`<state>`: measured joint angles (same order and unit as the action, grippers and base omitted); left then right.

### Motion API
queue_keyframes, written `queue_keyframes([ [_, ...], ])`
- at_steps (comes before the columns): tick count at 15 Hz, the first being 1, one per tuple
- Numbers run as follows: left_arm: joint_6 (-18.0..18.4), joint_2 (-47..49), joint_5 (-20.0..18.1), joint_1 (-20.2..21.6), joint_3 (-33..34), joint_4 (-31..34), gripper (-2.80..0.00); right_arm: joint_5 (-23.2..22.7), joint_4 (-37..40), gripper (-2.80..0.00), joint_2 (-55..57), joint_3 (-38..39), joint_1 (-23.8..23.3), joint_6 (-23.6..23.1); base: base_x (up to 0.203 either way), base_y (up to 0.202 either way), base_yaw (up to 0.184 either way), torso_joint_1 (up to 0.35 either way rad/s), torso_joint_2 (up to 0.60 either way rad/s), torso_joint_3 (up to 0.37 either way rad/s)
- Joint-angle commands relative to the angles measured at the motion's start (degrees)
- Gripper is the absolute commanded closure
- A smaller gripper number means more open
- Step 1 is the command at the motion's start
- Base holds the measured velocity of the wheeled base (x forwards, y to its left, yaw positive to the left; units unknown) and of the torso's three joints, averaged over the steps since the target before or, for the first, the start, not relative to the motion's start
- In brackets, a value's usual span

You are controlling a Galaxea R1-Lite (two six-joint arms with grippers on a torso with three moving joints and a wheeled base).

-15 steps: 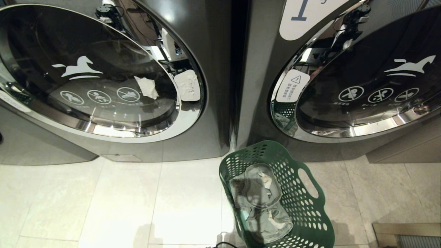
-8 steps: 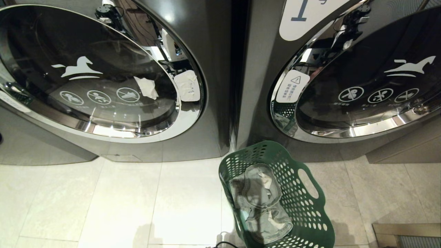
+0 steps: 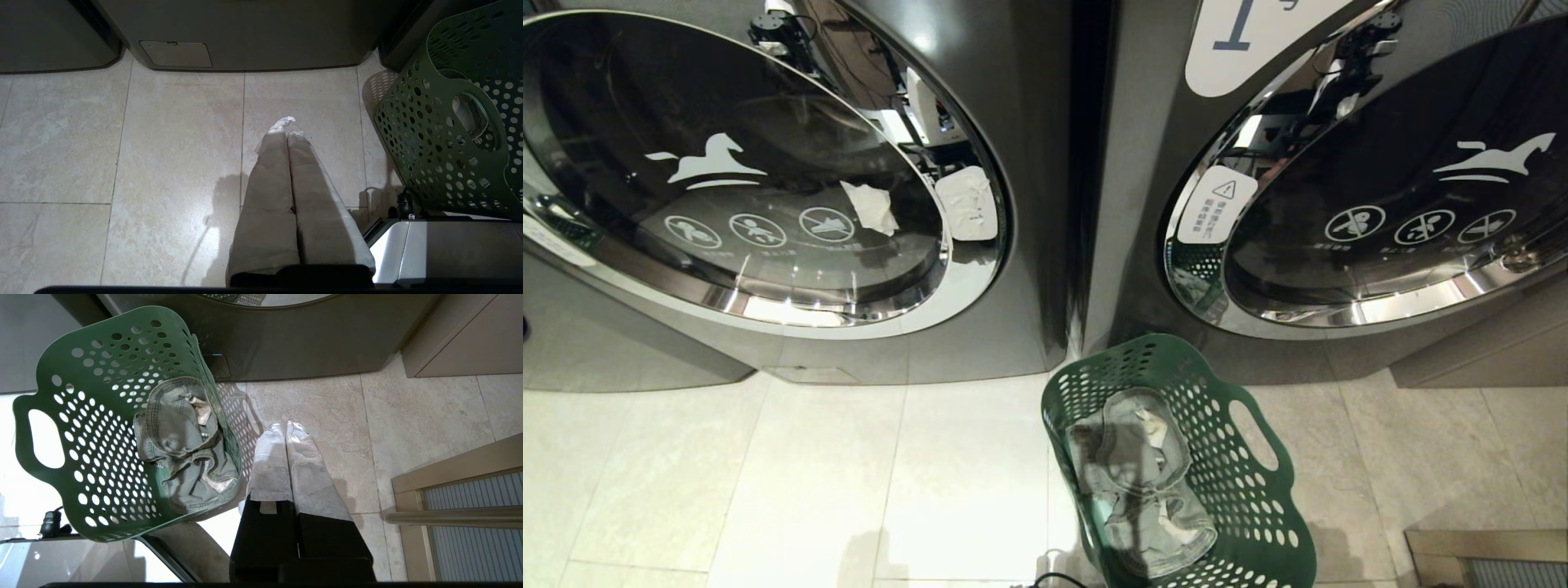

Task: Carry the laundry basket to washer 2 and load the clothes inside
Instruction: Open the lid of the washing machine

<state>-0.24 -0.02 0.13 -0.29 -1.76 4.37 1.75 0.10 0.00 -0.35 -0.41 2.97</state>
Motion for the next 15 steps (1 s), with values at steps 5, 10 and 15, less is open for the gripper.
queue_keyframes([
  [5,-0.02,0.02,0.03,-0.05,0.0,0.03,0.0,0.01,-0.01,0.0,0.09,0.0,-0.02,0.01,-0.046,0.0,0.001,0.002,0.0,0.002],
  [10,-0.02,0.02,0.04,-0.04,0.0,0.03,0.0,-0.03,-0.01,0.0,0.09,0.0,-0.02,0.01,-0.195,0.0,0.002,0.001,0.01,0.001],
  [15,-0.02,0.02,-0.05,0.03,0.0,0.05,0.0,0.01,-0.01,0.0,0.09,0.0,-0.02,0.01,-0.047,0.0,-0.001,0.0,0.0,0.0],
])
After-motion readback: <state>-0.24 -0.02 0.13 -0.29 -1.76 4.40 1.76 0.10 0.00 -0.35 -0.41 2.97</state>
